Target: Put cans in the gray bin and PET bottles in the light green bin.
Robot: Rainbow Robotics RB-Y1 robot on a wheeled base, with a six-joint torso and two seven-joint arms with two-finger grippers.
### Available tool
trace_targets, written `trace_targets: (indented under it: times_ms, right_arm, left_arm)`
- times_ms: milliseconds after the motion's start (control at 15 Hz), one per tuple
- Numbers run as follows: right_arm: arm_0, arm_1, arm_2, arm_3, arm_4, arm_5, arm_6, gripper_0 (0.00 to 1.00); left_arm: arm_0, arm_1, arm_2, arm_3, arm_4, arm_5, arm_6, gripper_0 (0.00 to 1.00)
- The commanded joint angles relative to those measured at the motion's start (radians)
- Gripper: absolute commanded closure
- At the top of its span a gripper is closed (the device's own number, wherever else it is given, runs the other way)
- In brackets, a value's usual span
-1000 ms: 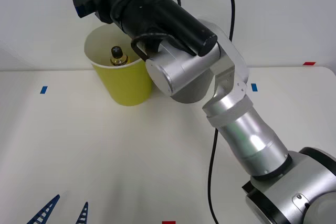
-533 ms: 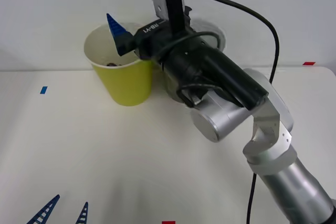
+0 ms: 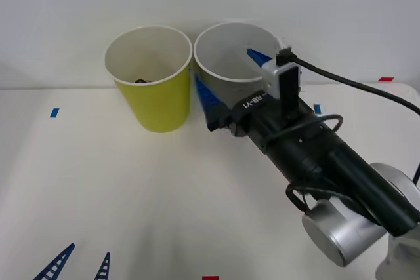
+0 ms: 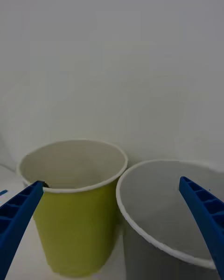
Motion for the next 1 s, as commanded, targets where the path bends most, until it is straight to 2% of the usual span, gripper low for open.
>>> trace_targets:
  times_ms: [67,333,467,533,600,800,867,1000]
  right_arm:
    - [0.064,-0.039,-0.003,-0.029,0.029,-0.028,0.001,0.00]
    - [0.153,-0.031,-0.017,-0.034,0.111,-0.029,0.011,0.00]
    - [0.189,-0.020,-0.021,-0.031,0.209,-0.029,0.003,0.00]
    - [0.213,-0.019,-0.021,-0.024,0.289,-0.045,-0.002,0.00]
    - [0.252,-0.011,-0.027,0.020,0.376,-0.127,-0.023,0.00]
    - [0.348,0.072,-0.102,0.163,0.539,-0.397,-0.186,0.00]
    - [0.397,0.105,-0.127,0.180,0.532,-0.459,-0.197,0.00]
    - [0.511,0.174,-0.193,0.242,0.417,-0.635,-0.172,0.00]
  left_arm:
    - [0.000,0.000,0.000,0.000,0.000,0.000,0.000,0.40]
    - [0.000,0.000,0.000,0.000,0.000,0.000,0.000,0.40]
    - [0.000,0.000,0.000,0.000,0.000,0.000,0.000,0.40]
    - [0.000,0.000,0.000,0.000,0.000,0.000,0.000,0.40]
    - [0.000,0.000,0.000,0.000,0.000,0.000,0.000,0.39]
    - [0.000,0.000,0.000,0.000,0.000,0.000,0.000,0.40]
    - [0.000,0.000,0.000,0.000,0.000,0.000,0.000,0.40]
    - [0.000,0.000,0.000,0.000,0.000,0.000,0.000,0.40]
